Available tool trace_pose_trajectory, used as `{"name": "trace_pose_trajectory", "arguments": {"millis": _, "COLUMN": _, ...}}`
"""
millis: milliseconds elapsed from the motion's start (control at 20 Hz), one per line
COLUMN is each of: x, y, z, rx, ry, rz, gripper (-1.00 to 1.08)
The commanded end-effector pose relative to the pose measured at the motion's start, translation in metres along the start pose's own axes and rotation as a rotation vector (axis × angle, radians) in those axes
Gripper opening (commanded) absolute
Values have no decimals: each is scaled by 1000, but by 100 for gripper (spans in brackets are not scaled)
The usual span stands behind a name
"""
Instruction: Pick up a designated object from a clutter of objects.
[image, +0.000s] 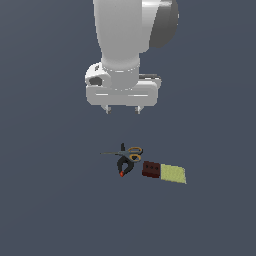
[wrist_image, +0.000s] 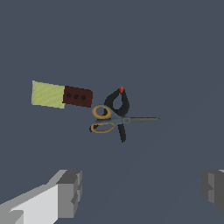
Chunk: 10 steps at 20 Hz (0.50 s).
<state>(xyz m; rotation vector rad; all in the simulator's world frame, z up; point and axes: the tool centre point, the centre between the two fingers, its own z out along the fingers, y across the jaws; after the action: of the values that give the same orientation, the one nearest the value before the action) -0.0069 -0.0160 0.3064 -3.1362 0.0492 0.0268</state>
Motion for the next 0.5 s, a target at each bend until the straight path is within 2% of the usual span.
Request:
{"name": "trace_pose_trajectory", "arguments": {"millis": 0, "x": 0, "y": 0, "z": 0, "rx": 0, "ry": 0, "rz": 0, "gripper": 100}}
{"name": "trace_pose_trajectory", "arguments": {"millis": 450, "x": -4, "y": -14, "z": 12, "rx": -6, "ry": -29, "rz": -67, "gripper": 100}}
